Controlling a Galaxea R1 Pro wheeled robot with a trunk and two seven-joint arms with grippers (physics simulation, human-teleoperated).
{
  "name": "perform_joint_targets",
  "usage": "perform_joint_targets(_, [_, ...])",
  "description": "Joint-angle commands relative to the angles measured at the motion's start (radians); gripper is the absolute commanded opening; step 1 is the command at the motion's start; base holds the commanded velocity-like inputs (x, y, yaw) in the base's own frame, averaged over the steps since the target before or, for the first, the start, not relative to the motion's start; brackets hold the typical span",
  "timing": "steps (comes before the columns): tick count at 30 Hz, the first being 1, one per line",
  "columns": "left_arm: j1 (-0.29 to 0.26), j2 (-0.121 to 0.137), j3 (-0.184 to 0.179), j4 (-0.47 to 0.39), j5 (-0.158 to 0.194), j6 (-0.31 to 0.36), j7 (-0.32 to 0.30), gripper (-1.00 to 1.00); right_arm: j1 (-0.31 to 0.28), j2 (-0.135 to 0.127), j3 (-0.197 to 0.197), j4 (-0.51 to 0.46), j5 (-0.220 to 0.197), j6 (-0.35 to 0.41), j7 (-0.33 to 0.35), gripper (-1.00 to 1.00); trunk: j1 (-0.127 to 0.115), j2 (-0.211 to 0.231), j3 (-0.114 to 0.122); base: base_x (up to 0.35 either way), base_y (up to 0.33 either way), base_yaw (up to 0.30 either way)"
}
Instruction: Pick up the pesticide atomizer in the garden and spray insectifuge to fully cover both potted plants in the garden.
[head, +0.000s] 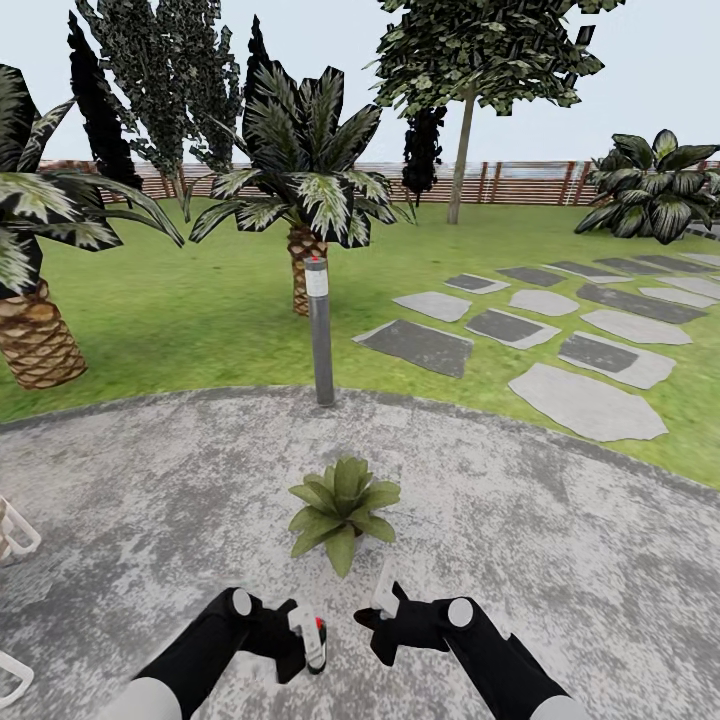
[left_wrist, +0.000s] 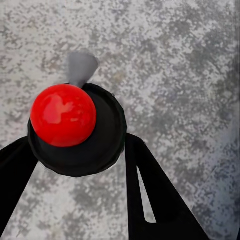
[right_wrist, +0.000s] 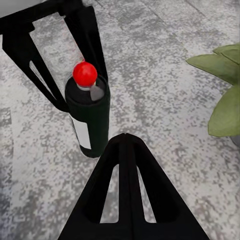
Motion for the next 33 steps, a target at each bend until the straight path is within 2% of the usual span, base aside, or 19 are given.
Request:
perform_joint_targets(1, [0.000,-0.005,0.000,-0.002,-0.008,0.008,-0.005,-1.00,0.000,0.000,-0.001,0.000,0.010,-0.009,0.001,-1.00,0.000,0.000,-0.001,0.000,0.000,0.000])
perform_joint_targets(7, [0.000,-0.021,0.000,-0.002,-0.017,0.007,-0.006,-1.00,0.000,0.000,-0.001,0.000,0.010,-0.009,0.001,-1.00,0.000,0.000,-0.001,0.000,0.000,0.000])
perform_joint_targets(14, [-0.002,-0.056,0.000,-0.002,-0.017,0.006,-0.005,-1.00,0.000,0.000,-0.001,0.000,0.010,-0.009,0.001,-1.00,0.000,0.000,-0.001,0.000,0.000,0.000])
perform_joint_targets(33, [-0.003,-0.078,0.003,-0.008,-0.010,0.000,-0.004,-1.00,0.000,0.000,-0.001,0.000,0.010,-0.009,0.001,-1.00,0.000,0.000,-0.001,0.000,0.000,0.000])
